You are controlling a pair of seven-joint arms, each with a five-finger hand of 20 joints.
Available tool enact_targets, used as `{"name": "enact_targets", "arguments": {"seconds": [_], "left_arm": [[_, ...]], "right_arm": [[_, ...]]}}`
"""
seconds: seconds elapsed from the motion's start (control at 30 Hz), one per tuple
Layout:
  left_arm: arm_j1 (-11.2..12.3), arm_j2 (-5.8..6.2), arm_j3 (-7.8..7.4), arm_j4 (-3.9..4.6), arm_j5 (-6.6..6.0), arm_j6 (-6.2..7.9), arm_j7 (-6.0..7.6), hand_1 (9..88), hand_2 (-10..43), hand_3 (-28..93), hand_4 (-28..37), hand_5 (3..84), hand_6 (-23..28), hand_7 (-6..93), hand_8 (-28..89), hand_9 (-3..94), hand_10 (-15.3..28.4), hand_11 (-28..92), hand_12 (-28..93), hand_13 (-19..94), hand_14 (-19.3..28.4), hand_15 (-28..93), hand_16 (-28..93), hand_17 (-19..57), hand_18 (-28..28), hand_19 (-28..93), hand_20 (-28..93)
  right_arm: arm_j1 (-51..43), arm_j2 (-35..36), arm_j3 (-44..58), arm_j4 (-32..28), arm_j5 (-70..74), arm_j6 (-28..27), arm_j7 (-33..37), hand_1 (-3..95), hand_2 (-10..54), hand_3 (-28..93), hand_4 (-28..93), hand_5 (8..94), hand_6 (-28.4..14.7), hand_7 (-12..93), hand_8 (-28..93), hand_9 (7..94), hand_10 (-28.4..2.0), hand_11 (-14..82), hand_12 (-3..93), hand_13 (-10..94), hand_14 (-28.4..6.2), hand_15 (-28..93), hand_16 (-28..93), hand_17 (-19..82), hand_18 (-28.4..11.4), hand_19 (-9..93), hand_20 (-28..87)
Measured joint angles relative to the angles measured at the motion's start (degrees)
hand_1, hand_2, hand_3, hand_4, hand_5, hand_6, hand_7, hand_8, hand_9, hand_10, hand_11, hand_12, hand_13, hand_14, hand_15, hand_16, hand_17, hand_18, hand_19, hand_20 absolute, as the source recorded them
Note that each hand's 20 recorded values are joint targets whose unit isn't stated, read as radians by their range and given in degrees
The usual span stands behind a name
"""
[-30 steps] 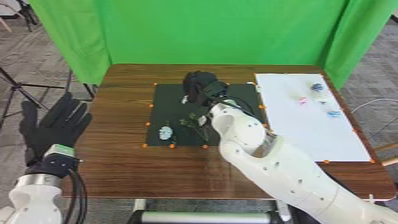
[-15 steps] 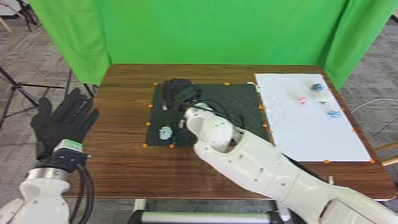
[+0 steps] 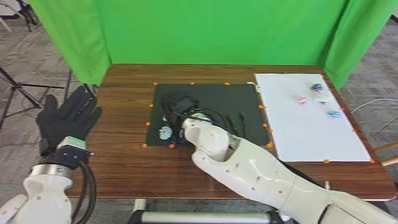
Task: Arrange flowers
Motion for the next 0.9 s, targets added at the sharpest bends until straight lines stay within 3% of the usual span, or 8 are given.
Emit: {"name": "enact_targets", "arguments": {"seconds": [0.2,0.37,0.53,0.73,0.9], "left_arm": [[0.1,-0.04,-0.17,-0.03,-0.09,0.19,0.01,23.4,11.2,69,-28.3,29.0,5.5,13.8,-9,24.0,11.8,18,7,17,9.3,22,-7,-0.4,9.0,16,11],[0.3,-0.05,-0.3,-0.32,-0.44,1.48,0.31,24.3,10.5,69,-28.3,26.7,2.5,15.7,-10,23.2,11.3,19,7,17,9.1,22,-8,-0.4,9.0,16,11],[0.5,-0.05,-0.62,-0.5,-0.84,2.67,0.77,24.3,10.4,70,-28.3,26.4,2.3,16.4,-11,22.8,11.2,19,7,16,9.0,23,-8,-0.4,8.9,16,10],[0.5,-0.04,-0.62,-0.5,-0.96,2.83,0.83,24.4,10.3,70,-28.3,27.2,2.1,16.6,-11,22.8,11.3,19,7,16,9.7,24,-7,-0.5,9.0,17,10],[0.5,-0.04,-0.63,-0.5,-1.01,2.86,0.94,24.9,10.2,69,-28.3,27.5,2.2,16.6,-11,22.9,11.3,19,7,16,10.3,25,-7,-0.5,9.3,17,11]], "right_arm": [[-0.8,0.2,0.3,-0.3,-0.5,-2.4,0.2,61.1,-9.5,72,-28,65.3,0.4,39,-1,77.3,-7.8,7.6,32.9,77,-0.7,40,47,38,-21.4,82,34],[-0.9,0.9,0.1,-1.2,-0.5,-2.1,0.9,59.7,-9.5,73,-28,63.9,0.4,34,-2,66.6,-12.0,16.7,17.8,75,-0.8,42,45,38,-21.8,83,36],[-0.9,1.4,0.2,-2.1,-0.4,-2.5,1.9,59.0,-9.5,73,-28,63.0,0.6,33,-5,62.7,-12.7,15.8,15.7,74,-0.8,44,44,38,-22.1,83,36],[-0.9,2.0,0.4,-3.7,-0.3,-4.0,2.1,58.0,-9.5,73,-28,61.4,0.9,32,-16,60.5,-13.1,14.6,14.5,74,-0.8,46,42,38,-22.1,83,36],[-1.0,2.7,0.8,-5.5,0.0,-5.1,1.9,57.4,-9.5,73,-28,60.1,0.7,32,-17,58.7,-13.4,13.6,14.5,73,-0.9,48,42,37,-22.2,84,36]]}}
